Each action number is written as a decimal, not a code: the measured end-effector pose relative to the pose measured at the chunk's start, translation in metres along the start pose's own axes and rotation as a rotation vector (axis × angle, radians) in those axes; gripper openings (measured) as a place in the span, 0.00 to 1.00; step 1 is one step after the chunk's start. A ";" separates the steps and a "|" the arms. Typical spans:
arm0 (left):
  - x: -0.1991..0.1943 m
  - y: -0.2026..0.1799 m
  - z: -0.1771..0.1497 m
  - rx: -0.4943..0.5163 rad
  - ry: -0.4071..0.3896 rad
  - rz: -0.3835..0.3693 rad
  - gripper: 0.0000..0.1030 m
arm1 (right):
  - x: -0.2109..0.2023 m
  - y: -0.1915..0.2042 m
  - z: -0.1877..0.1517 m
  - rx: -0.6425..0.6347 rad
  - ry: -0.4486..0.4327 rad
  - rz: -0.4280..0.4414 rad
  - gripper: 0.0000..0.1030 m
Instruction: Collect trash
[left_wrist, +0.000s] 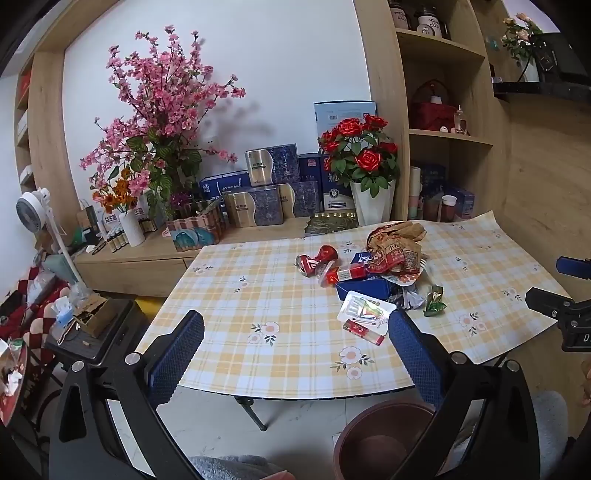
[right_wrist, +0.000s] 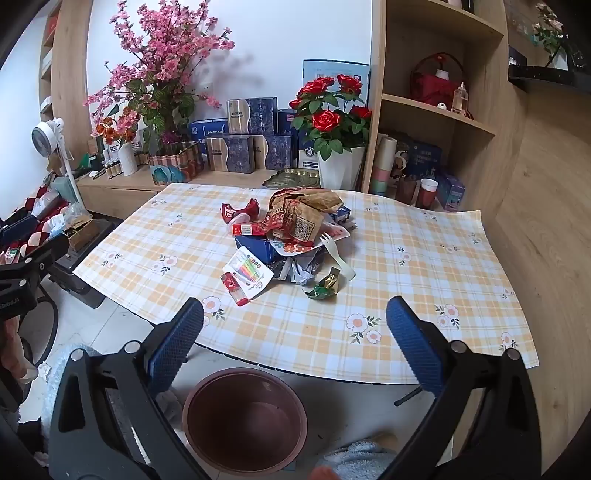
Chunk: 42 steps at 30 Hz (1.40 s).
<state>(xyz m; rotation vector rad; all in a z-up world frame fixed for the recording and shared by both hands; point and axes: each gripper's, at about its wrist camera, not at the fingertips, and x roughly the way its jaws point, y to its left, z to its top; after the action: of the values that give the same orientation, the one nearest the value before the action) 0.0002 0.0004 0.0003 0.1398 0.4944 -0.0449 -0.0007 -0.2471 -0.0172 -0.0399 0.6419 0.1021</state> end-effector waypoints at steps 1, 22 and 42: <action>0.000 0.000 0.000 -0.002 0.001 -0.003 0.95 | 0.000 0.000 0.000 0.002 -0.003 0.001 0.95; 0.003 0.001 -0.004 0.002 0.001 0.023 0.95 | 0.000 -0.002 -0.002 0.009 -0.004 0.004 0.95; 0.002 0.003 -0.004 0.004 0.001 0.025 0.95 | -0.001 -0.004 -0.001 0.015 -0.008 0.007 0.95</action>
<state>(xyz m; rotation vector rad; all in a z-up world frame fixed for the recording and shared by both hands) 0.0007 0.0034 -0.0038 0.1504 0.4931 -0.0213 -0.0020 -0.2510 -0.0175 -0.0224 0.6350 0.1039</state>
